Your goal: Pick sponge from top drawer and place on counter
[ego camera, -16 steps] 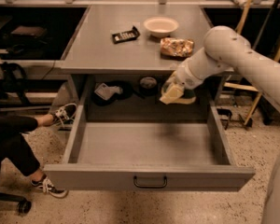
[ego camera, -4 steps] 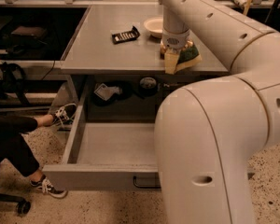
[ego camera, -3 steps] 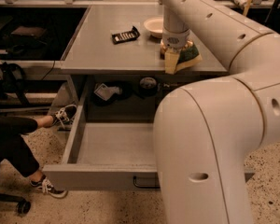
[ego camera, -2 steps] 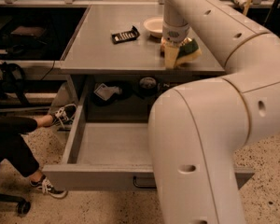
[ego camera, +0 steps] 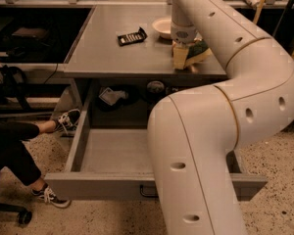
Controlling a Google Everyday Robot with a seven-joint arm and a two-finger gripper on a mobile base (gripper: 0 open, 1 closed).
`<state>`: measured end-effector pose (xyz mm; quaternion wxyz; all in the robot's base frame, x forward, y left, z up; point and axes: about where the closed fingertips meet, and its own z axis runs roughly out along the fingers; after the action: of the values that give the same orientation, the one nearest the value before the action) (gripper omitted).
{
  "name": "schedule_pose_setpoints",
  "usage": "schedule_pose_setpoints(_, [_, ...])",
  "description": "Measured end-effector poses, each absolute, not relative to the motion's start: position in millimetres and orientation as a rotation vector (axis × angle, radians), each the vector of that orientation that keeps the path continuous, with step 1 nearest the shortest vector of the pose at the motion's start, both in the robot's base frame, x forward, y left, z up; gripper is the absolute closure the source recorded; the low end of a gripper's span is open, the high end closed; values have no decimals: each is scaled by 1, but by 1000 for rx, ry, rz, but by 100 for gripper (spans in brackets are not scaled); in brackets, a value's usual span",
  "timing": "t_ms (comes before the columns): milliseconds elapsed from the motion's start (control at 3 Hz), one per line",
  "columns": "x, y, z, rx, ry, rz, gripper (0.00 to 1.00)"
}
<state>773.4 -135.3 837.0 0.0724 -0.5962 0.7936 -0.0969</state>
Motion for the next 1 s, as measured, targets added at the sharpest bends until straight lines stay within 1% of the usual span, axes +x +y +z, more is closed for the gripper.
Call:
schedule_pose_setpoints(333, [783, -133, 847, -1770, 2340, -262, 100])
schedule_pose_setpoints(667, [794, -124, 868, -1739, 2280, -281, 82])
schedule_pose_setpoints(1000, [794, -124, 868, -1739, 2280, -281, 58])
